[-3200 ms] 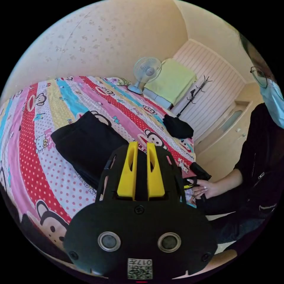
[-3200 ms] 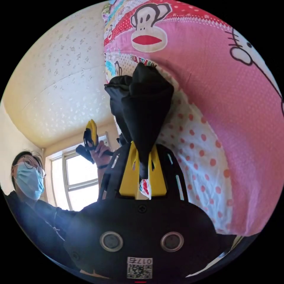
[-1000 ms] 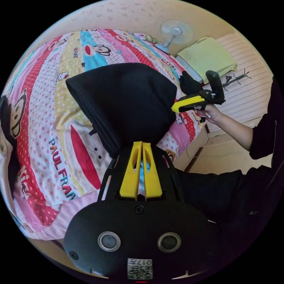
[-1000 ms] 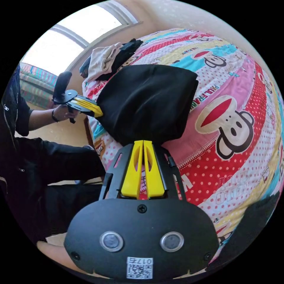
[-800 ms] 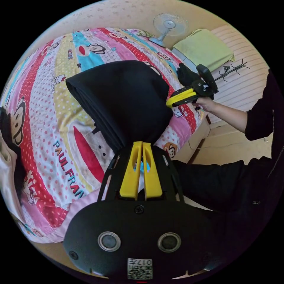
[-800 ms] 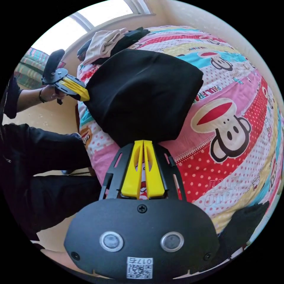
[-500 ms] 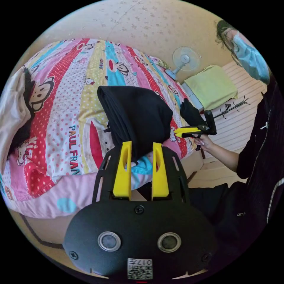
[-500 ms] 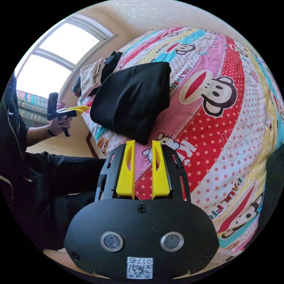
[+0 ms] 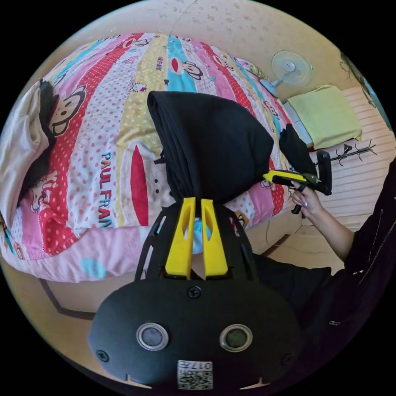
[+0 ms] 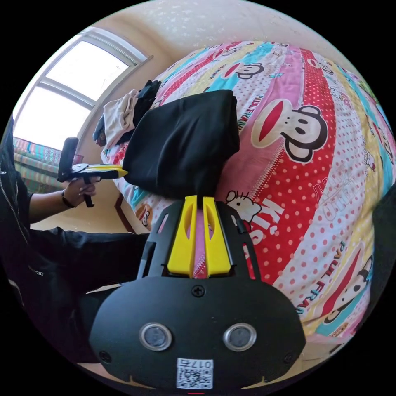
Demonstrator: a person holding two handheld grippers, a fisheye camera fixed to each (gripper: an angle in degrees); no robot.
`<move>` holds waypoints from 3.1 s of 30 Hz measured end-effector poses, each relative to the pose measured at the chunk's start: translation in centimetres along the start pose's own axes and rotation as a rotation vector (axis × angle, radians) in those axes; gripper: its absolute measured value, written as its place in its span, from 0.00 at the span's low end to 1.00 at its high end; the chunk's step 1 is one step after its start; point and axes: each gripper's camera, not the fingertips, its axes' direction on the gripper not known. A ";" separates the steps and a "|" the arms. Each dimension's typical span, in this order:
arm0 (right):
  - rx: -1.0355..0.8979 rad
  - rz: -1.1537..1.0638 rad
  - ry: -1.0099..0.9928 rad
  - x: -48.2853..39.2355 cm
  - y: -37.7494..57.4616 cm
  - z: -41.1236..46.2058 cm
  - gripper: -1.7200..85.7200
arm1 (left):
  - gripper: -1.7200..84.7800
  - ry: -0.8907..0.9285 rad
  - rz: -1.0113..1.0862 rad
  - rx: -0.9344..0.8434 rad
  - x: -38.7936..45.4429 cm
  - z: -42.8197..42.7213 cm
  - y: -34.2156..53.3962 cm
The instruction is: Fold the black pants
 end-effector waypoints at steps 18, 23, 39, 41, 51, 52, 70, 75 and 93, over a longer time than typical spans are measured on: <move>0.026 0.342 -0.157 2.9 4.0 -0.1 0.11 | 0.08 0.196 -0.205 0.078 -1.5 -8.1 -0.8; 0.244 0.728 -0.655 4.2 9.3 3.2 0.15 | 0.15 0.574 -0.565 0.295 -4.0 -9.4 2.9; 0.466 1.282 -0.843 2.4 9.3 12.2 0.15 | 0.22 0.790 -0.998 0.382 -3.1 -9.4 -1.8; 0.511 1.394 -0.940 1.6 9.8 12.3 0.14 | 0.23 0.807 -1.035 0.419 -2.9 -10.3 -2.0; 0.553 1.422 -1.219 -0.6 7.8 10.8 0.13 | 0.26 0.934 -1.314 0.508 -3.1 -12.1 -2.9; 0.554 1.420 -1.220 -0.7 7.8 10.8 0.13 | 0.26 0.949 -1.266 0.523 -3.5 -12.0 -4.9; 0.590 1.154 -1.072 3.5 11.4 12.4 0.24 | 0.15 1.017 -1.283 0.457 -3.7 -13.4 -12.9; 0.660 1.142 -1.086 7.7 8.0 12.1 0.18 | 0.14 1.029 -1.280 0.427 -3.6 -14.8 -13.6; 0.190 1.105 -1.246 -4.7 -1.8 2.0 0.15 | 0.12 1.197 -1.419 0.452 -8.8 -40.4 -3.5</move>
